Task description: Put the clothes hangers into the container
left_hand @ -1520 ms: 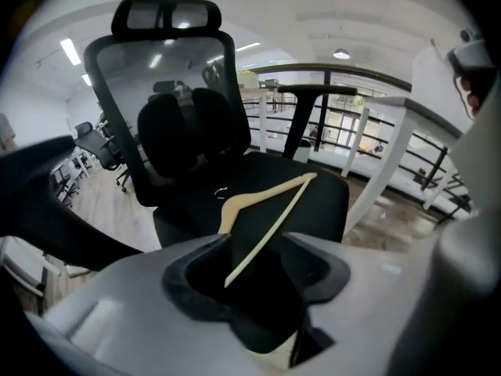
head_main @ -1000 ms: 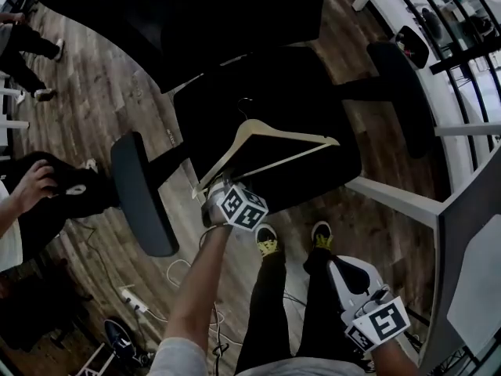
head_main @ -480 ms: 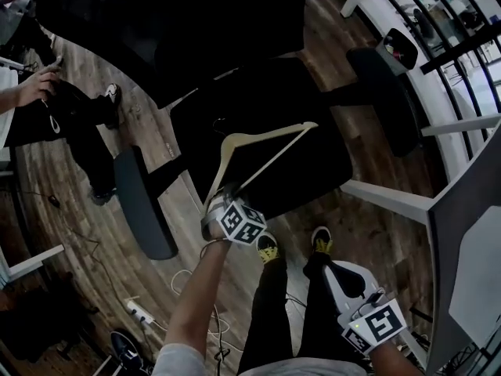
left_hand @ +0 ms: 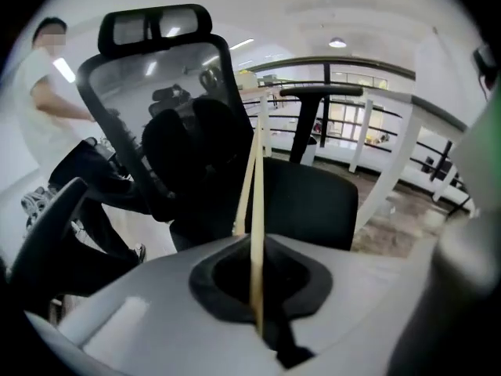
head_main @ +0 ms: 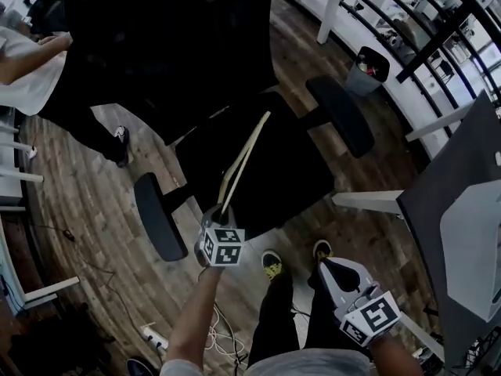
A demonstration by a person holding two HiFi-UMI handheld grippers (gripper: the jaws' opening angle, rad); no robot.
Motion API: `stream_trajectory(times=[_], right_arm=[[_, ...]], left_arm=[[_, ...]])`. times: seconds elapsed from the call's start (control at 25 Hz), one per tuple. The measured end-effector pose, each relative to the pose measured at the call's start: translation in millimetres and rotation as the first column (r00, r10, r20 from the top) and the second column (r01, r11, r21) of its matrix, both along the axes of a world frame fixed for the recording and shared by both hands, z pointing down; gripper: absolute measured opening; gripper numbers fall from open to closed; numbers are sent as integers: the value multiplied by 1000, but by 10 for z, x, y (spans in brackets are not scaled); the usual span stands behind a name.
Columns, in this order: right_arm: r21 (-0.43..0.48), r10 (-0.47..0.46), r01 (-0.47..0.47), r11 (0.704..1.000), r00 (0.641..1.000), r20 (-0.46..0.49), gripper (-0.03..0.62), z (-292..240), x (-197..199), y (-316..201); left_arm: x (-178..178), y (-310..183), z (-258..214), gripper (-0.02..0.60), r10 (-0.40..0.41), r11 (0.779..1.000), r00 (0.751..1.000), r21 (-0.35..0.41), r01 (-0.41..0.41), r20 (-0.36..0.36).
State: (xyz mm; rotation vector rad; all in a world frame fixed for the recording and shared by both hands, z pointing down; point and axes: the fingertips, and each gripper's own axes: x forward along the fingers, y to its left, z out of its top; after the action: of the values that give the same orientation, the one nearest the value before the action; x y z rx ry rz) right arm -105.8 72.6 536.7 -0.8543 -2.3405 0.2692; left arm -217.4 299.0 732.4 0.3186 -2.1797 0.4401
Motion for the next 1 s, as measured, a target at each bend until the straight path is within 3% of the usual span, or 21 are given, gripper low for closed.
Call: stream_trajectory(times=[0.2,0.4,0.6,0.8,1.0], right_arm=[[-10,20,-20,1000,999,50,-2,-360,64,-159],[-12,52,-51,999,993,106,0,-665,106,-334],[-26,81,-78,997,980,184,-2,-1039,155,-491],[-36,117,-112,993,959,259,0,-1443,310,-724],[-62,193,-183,981,932,306,0,-1720,364,-1053]], left_arm=[[-6,-49,-529,9,-47,998,997,31,45,53],[-66,-218,-1092,9,-5,1000,991,10,4,131],[-141,-434,-1843,9,68,998,970,1,-70,235],[-67,-864,-2663,9,213,976,915,-38,-213,343],[-125,-1477,-3502,9,308,935,839,19,-354,449]])
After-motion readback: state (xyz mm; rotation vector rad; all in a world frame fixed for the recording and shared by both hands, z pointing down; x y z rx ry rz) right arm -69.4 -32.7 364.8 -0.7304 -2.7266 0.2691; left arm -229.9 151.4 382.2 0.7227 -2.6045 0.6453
